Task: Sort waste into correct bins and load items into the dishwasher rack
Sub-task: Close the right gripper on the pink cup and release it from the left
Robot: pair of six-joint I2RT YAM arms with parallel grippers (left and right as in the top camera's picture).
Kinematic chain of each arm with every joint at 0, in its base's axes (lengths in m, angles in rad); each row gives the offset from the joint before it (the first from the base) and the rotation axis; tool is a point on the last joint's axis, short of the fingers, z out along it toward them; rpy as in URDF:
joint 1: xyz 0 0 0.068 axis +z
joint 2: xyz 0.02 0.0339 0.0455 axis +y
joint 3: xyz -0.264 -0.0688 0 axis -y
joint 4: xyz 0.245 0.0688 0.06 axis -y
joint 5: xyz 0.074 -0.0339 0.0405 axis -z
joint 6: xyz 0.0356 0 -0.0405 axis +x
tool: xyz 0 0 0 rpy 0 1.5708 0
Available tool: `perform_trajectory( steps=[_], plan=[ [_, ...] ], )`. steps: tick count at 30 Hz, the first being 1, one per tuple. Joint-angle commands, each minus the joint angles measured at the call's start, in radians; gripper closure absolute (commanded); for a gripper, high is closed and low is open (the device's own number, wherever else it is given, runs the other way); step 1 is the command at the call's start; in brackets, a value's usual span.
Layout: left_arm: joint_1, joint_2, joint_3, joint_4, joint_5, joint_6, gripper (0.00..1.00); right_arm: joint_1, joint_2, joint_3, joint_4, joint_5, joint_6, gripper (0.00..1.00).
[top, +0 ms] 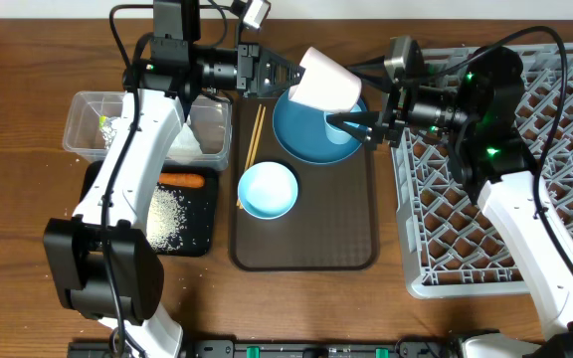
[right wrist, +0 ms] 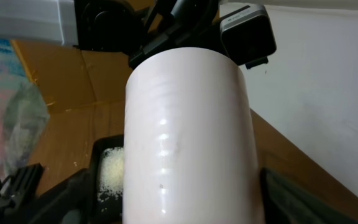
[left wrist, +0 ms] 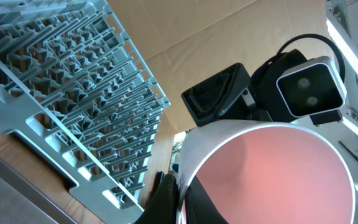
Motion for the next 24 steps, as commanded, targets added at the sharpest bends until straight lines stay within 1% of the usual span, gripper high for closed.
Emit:
perform_trajectory(
  steps=[1, 18, 24],
  plan=[
    [0.0, 0.008, -0.002, 0.005, 0.032, -0.005, 0.94, 0.02, 0.003, 0.013, 0.002, -0.007, -0.002, 0.26],
    [0.001, 0.008, -0.002, 0.005, 0.032, -0.005, 0.94, 0.03, 0.043, 0.013, 0.006, -0.008, -0.002, 0.25],
    [0.001, 0.008, -0.002, 0.005, 0.032, -0.005, 0.94, 0.045, 0.055, 0.013, 0.037, -0.009, -0.001, 0.27]
  ],
)
